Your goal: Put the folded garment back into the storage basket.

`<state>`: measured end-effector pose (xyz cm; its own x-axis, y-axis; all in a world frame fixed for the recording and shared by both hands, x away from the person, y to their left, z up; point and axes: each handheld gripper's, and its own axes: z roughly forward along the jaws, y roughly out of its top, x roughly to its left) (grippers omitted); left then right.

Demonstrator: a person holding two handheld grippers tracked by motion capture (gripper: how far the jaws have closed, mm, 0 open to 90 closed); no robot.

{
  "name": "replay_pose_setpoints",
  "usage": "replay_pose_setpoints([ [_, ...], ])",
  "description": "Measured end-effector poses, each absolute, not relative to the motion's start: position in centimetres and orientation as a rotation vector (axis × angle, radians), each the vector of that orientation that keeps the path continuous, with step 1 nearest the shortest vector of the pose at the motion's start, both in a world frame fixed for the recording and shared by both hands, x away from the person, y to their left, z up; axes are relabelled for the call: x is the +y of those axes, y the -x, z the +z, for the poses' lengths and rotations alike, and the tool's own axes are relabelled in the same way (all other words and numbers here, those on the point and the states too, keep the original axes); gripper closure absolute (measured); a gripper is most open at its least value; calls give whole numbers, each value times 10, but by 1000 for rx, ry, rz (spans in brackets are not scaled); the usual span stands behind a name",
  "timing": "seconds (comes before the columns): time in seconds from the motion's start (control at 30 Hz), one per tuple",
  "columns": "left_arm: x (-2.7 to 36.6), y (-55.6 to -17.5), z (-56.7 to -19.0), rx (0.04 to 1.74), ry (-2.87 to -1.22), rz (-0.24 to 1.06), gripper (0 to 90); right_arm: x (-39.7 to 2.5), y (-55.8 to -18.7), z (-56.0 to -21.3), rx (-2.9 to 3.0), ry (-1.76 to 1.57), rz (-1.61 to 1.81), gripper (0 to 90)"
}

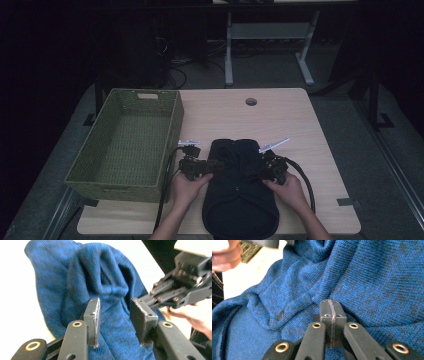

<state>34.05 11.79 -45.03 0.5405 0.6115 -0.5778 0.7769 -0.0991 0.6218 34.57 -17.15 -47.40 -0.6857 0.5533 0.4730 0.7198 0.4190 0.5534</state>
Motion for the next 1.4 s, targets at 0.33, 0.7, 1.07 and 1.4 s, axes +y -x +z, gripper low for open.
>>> replay_pose_setpoints([
  [0.33, 119, -342, -437, 1141, -1697, -132, 589, -177, -332, -474, -2468, 1076, -1118, 897],
  [0.7, 96, -359, -460, 1162, -1769, -216, 585, -178, -332, -473, -2479, 1051, -1105, 896],
  [1.07, 90, -359, -472, 1185, -1864, -257, 592, -182, -350, -436, -2433, 1147, -1322, 865],
  [1.4, 100, -353, -458, 1142, -1817, -257, 592, -164, -375, -465, -2408, 1229, -1195, 866],
])
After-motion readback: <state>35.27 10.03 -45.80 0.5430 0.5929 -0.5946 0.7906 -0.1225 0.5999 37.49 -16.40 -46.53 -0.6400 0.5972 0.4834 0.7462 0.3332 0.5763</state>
